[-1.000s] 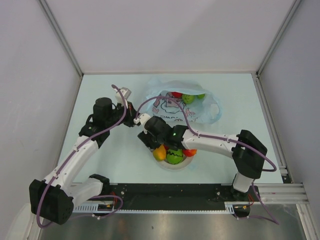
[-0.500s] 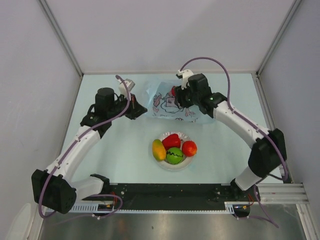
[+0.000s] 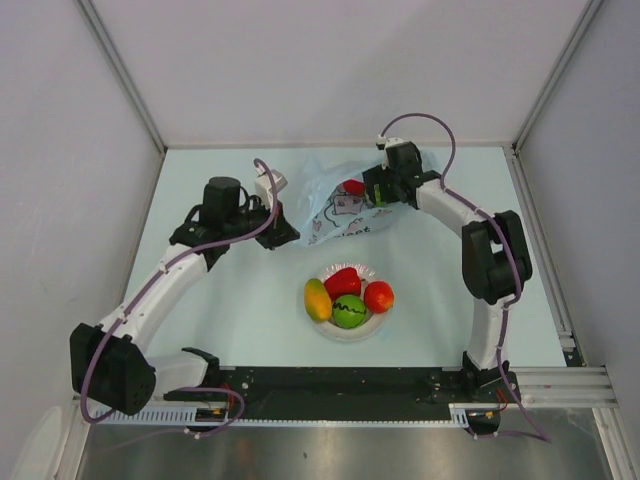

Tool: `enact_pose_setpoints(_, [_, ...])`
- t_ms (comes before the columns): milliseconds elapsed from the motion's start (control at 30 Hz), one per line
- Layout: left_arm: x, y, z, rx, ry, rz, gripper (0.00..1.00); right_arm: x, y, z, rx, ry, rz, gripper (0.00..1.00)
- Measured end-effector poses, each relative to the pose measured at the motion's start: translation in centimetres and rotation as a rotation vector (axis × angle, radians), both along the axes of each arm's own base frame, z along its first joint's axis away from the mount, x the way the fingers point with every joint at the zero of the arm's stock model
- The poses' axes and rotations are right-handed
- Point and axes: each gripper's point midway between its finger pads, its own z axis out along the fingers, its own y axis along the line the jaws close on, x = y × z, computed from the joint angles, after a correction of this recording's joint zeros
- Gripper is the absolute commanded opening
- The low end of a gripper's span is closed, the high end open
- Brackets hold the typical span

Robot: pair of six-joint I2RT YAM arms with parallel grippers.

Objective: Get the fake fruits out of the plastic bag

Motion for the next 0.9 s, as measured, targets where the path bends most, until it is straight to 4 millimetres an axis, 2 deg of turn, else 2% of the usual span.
enact_pose_setpoints(100, [-0.2,0.1,-0.3,0.016,-0.003,-0.015,0.0,2.3,-0.1,0.5,0.01,-0.037,-0.019,1.0])
enact_pose_setpoints(167, [-0.2,0.1,-0.4,0.024,-0.011,-0.021,0.0,3.7,-0.1,0.1,0.018,-0.049,-0.025,1.0])
enact_pose_setpoints(267, [-0.2,0.2,-0.7,0.033,-0.01,-0.026,0.0,5.3,0.4,-1.6,0.033,-0.041,-0.014,0.97])
enact_pose_setpoints(333, [-0.2,0.2,-0.9,0.04,-0.008,-0.03,0.0,6.4,0.6,-3.1,0.032,-0.032,-0.006,0.9])
enact_pose_setpoints(367, [-0.2,0.1,-1.0,0.042,-0.003,-0.031,0.0,6.8,0.6,-4.0,0.025,-0.028,-0.001,0.85])
enact_pose_setpoints(433, [-0.2,0.1,-1.3,0.045,0.003,-0.03,0.0,7.6,0.7,-5.4,0.012,-0.028,0.004,0.63])
enact_pose_setpoints(467, [-0.1,0.1,-1.4,0.047,0.005,-0.029,0.0,8.0,0.8,-5.8,0.003,-0.031,0.011,0.51])
enact_pose_setpoints(500, [-0.1,0.1,-1.5,0.049,0.008,-0.028,0.01,8.5,0.9,-5.9,0.0,-0.046,0.015,0.32])
enact_pose_setpoints(600, [0.1,0.2,-1.8,0.055,0.013,-0.022,0.01,9.9,1.6,-4.6,0.006,-0.092,0.049,0.14])
enact_pose_setpoints(733, [0.3,0.3,-1.9,0.063,0.013,-0.011,0.0,10.2,2.6,-2.8,0.03,-0.124,0.104,0.13])
enact_pose_setpoints(800, [0.3,0.3,-1.9,0.065,0.012,-0.009,0.0,9.4,3.0,-1.8,0.05,-0.117,0.135,0.13])
enact_pose_setpoints(900, [0.5,0.3,-1.8,0.065,0.005,-0.004,0.0,6.8,3.3,0.6,0.085,-0.105,0.177,0.1])
